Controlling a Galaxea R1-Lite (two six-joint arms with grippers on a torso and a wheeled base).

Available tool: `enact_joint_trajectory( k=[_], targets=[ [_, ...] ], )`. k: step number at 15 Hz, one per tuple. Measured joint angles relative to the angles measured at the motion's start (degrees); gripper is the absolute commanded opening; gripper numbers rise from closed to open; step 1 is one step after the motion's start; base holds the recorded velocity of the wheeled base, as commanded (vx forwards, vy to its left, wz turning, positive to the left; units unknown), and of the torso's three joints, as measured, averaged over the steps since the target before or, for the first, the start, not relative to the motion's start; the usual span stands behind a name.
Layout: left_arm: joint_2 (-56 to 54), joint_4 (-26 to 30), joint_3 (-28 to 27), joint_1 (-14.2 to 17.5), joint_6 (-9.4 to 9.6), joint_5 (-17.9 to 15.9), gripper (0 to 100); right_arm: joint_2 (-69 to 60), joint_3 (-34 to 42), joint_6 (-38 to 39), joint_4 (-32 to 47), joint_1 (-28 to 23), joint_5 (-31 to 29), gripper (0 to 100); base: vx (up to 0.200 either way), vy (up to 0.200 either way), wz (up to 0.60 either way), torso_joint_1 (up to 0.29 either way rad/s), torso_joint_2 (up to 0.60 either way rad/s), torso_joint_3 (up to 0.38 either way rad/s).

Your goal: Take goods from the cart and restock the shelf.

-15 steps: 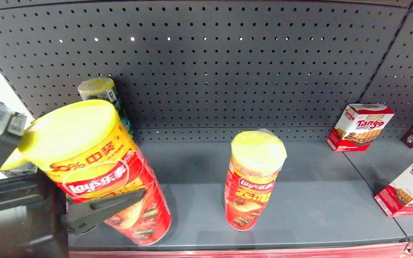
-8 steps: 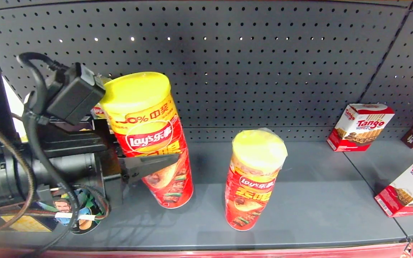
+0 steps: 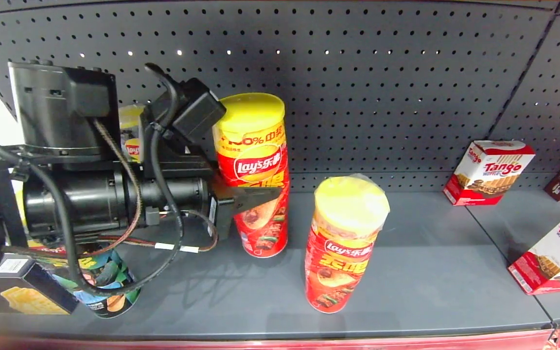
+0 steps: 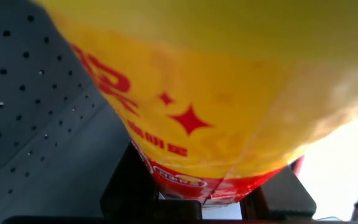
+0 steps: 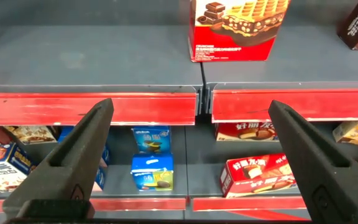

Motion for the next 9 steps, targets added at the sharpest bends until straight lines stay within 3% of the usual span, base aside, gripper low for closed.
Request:
enact_joint_trajectory(
  k=[4, 6, 9],
  targets=[
    [7.7, -0.4, -7.4, 0.2, 0.95, 2.7, 0, 0.0, 0.0, 0.0, 0.0, 0.0, 0.0, 100, 0.0, 0.0, 0.0, 0.0, 0.0, 0.0],
    [11.4, -0.6, -10.2, 0.3, 2.88, 2.7, 0, 0.0, 0.0, 0.0, 0.0, 0.0, 0.0, 100, 0.0, 0.0, 0.0, 0.0, 0.0, 0.0],
    [15.4, -0.6, -13.1, 0.5, 3.06, 1.8, 0, 0.0, 0.0, 0.0, 0.0, 0.0, 0.0, 100, 0.0, 0.0, 0.0, 0.0, 0.0, 0.0]
  ],
)
